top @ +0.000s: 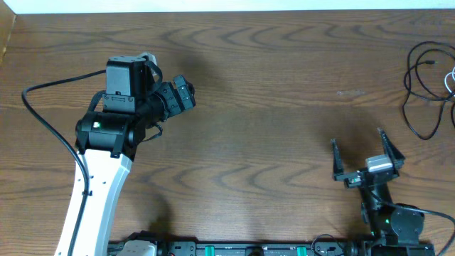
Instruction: Untangle cables
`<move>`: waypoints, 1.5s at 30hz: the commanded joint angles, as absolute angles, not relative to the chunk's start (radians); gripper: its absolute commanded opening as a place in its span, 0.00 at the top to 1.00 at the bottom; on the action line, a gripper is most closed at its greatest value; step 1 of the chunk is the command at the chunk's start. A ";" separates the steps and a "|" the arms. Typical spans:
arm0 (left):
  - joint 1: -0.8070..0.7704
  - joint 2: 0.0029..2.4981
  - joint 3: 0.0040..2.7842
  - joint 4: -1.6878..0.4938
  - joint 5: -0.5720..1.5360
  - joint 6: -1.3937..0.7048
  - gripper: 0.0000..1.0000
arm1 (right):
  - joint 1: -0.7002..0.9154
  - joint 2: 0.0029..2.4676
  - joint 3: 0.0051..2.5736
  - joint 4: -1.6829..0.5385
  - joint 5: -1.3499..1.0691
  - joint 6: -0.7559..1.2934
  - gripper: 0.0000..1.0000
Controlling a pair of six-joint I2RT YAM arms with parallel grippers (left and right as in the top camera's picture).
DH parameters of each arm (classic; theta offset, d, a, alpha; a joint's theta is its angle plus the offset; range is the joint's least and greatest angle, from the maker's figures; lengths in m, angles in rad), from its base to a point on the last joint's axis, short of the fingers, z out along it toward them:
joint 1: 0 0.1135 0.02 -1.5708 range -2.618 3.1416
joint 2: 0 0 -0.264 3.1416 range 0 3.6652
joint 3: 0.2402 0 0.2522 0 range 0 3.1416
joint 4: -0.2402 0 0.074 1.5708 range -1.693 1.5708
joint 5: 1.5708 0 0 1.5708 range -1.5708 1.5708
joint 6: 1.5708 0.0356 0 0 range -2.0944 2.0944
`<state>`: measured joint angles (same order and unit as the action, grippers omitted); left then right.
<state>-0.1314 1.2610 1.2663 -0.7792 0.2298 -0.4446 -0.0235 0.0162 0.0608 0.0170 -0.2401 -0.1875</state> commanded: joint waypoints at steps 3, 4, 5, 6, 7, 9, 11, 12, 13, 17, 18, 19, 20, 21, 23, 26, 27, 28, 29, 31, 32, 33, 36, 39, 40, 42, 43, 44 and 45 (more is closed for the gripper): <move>-0.128 1.269 1.274 -0.779 0.222 -0.439 0.02 | -0.017 0.005 0.005 0.005 -0.339 -0.169 0.01; -0.127 1.269 1.274 -0.779 0.222 -0.439 0.02 | -0.017 0.005 0.006 -0.013 -0.352 -0.169 0.01; -0.127 1.269 1.274 -0.779 0.222 -0.439 0.02 | -0.017 0.005 0.005 -0.037 -0.352 -0.169 0.01; -0.127 1.269 1.274 -0.779 0.222 -0.439 0.02 | -0.017 0.005 0.006 -0.050 -0.349 -0.170 0.01; -0.127 1.269 1.274 -0.779 0.222 -0.439 0.02 | -0.017 0.006 0.006 -0.047 -0.350 -0.169 0.01; -0.127 1.269 1.274 -0.779 0.222 -0.439 0.02 | -0.017 0.007 0.006 -0.047 -0.350 -0.169 0.01; -0.127 1.269 1.274 -0.779 0.222 -0.439 0.02 | -0.017 0.007 0.006 -0.047 -0.350 -0.169 0.01; -0.127 1.269 1.274 -0.779 0.222 -0.439 0.02 | -0.017 0.007 0.006 -0.047 -0.350 -0.170 0.01; -0.127 1.269 1.274 -0.779 0.222 -0.439 0.02 | -0.017 0.007 0.006 -0.047 -0.350 -0.169 0.01; -0.127 1.269 1.274 -0.779 0.223 -0.439 0.02 | -0.017 0.007 0.006 -0.047 -0.350 -0.169 0.01; -0.127 1.269 1.274 -0.779 0.222 -0.439 0.02 | -0.017 0.007 0.006 -0.047 -0.350 -0.169 0.01; -0.127 1.269 1.274 -0.779 0.222 -0.439 0.02 | -0.017 0.007 0.006 -0.047 -0.350 -0.169 0.01; -0.127 1.269 1.274 -0.779 0.223 -0.439 0.02 | -0.017 0.007 0.006 -0.047 -0.350 -0.169 0.01; -0.127 1.269 1.274 -0.779 0.222 -0.439 0.02 | -0.017 0.007 0.006 -0.047 -0.350 -0.169 0.01; -0.127 1.268 1.274 -0.779 0.223 -0.439 0.02 | -0.017 0.007 0.006 -0.047 -0.350 -0.169 0.01; -0.127 1.269 1.274 -0.779 0.222 -0.439 0.02 | -0.017 0.007 0.006 -0.047 -0.350 -0.169 0.01; -0.127 1.269 1.274 -0.779 0.223 -0.439 0.02 | -0.017 0.007 0.006 -0.047 -0.350 -0.169 0.01; -0.127 1.269 1.274 -0.779 0.221 -0.438 0.02 | -0.017 0.007 0.006 -0.047 -0.350 -0.169 0.01; -0.127 1.269 1.274 -0.782 0.210 -0.438 0.02 | -0.017 0.007 0.006 -0.047 -0.350 -0.169 0.01; -0.127 1.268 1.274 -0.801 0.156 -0.438 0.02 | -0.017 0.007 0.006 -0.047 -0.350 -0.169 0.01; -0.127 1.268 1.274 -0.815 0.138 -0.439 0.02 | -0.017 0.007 0.006 -0.047 -0.350 -0.169 0.01; -0.127 1.268 1.274 -0.832 0.136 -0.438 0.02 | -0.017 0.007 0.006 -0.047 -0.350 -0.170 0.01; -0.127 1.269 1.272 -0.894 0.109 -0.438 0.02 | -0.017 0.007 0.006 -0.047 -0.350 -0.169 0.01; -0.127 1.268 1.250 -0.889 0.085 -0.411 0.02 | -0.017 0.007 0.006 -0.047 -0.350 -0.169 0.01; -0.126 1.264 1.234 -0.873 0.084 -0.385 0.02 | -0.017 0.007 0.006 -0.047 -0.350 -0.169 0.01; -0.126 1.224 1.186 -0.815 0.091 -0.333 0.02 | -0.017 0.007 0.006 -0.047 -0.350 -0.169 0.01; -0.125 1.203 1.158 -0.780 0.096 -0.319 0.02 | -0.017 0.007 0.006 -0.047 -0.350 -0.169 0.01; -0.125 1.179 1.125 -0.741 0.097 -0.305 0.02 | -0.017 0.007 0.006 -0.047 -0.350 -0.169 0.01; -0.124 1.149 1.088 -0.699 0.096 -0.293 0.02 | -0.017 0.007 0.006 -0.047 -0.350 -0.169 0.01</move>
<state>-0.1314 1.2186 1.1603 -0.7452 0.1162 -0.3698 -0.0235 0.0132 0.0071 -0.0429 -0.3416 -0.1844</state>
